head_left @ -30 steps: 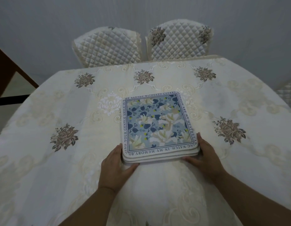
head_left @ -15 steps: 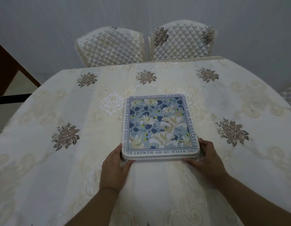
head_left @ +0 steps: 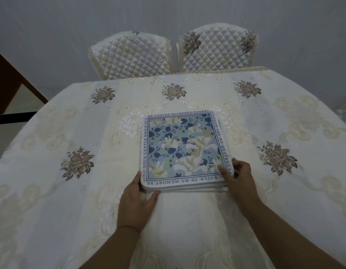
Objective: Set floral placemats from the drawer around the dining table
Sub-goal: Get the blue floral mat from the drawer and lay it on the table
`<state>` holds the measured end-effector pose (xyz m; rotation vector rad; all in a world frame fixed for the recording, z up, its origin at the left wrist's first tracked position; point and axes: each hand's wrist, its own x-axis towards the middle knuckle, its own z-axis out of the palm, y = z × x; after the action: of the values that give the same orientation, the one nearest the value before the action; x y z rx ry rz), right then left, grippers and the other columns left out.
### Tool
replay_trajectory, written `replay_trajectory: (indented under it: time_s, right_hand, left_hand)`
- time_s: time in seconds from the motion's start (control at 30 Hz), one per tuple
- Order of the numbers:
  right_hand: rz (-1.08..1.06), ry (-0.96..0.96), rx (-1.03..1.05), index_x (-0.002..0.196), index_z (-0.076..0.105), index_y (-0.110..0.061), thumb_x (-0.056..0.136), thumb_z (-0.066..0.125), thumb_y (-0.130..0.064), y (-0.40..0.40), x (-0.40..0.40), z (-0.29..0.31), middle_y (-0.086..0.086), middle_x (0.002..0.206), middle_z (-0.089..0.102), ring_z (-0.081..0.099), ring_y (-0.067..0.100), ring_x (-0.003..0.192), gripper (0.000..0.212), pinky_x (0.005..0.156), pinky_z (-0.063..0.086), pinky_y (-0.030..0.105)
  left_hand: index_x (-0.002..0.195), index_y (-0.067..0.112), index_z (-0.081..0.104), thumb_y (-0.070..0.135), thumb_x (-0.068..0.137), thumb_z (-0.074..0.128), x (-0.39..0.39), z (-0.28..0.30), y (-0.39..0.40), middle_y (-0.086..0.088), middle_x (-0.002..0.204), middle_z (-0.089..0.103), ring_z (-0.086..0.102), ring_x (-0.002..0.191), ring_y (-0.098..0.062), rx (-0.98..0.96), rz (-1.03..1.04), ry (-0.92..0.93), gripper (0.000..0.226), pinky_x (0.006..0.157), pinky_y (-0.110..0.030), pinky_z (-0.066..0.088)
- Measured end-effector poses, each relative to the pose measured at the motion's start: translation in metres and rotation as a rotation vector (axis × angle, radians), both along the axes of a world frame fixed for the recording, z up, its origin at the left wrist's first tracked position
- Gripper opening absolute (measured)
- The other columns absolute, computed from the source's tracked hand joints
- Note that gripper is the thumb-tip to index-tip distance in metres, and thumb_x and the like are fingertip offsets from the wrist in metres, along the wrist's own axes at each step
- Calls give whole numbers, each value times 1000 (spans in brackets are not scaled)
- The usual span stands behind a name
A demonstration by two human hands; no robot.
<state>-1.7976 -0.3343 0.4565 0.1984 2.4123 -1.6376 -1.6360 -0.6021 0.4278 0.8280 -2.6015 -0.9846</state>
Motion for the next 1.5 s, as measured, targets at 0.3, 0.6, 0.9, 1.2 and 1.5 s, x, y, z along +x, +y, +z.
replay_trajectory:
  time_s: [0.3, 0.6, 0.9, 1.2, 1.5]
  right_hand:
    - [-93, -2, 63, 105, 57, -19, 92, 70, -28, 1, -7, -2, -3, 95, 67, 65, 13, 84, 21, 64, 48, 30]
    - [109, 116, 356, 88, 52, -10, 83, 72, -12, 3, -14, 4, 6, 95, 55, 50, 20, 87, 21, 73, 41, 32]
    - [64, 31, 340, 78, 38, -14, 75, 60, 2, 6, 42, 67, 8, 83, 48, 46, 24, 73, 28, 56, 32, 30]
    - [201, -399, 175, 110, 75, -27, 85, 54, -1, 43, 113, 126, 8, 121, 65, 68, 25, 92, 42, 81, 62, 40]
    - [302, 12, 371, 147, 50, -27, 99, 59, -15, 60, 201, 195, 3, 153, 46, 49, 25, 134, 50, 108, 41, 34]
  left_hand:
    - [147, 12, 47, 48, 86, 64, -2, -5, -1, -4, 135, 63, 59, 121, -22, -121, -72, -10, 74, 103, -43, 49]
    - [142, 18, 54, 61, 84, 69, -3, 8, 0, 12, 141, 51, 46, 132, -6, 13, -40, 48, 74, 113, -37, 41]
    - [94, 15, 69, 30, 90, 74, -1, 74, 28, -4, 98, 74, 70, 84, -16, 603, 168, -42, 17, 82, -44, 59]
    - [149, 46, 40, 13, 93, 56, 59, 147, 40, 5, 138, 57, 65, 96, -22, 734, -302, -420, 67, 75, -32, 52]
    - [141, 32, 58, 21, 100, 60, 132, 214, 56, 7, 142, 56, 52, 129, -13, 327, -260, -107, 43, 109, -30, 43]
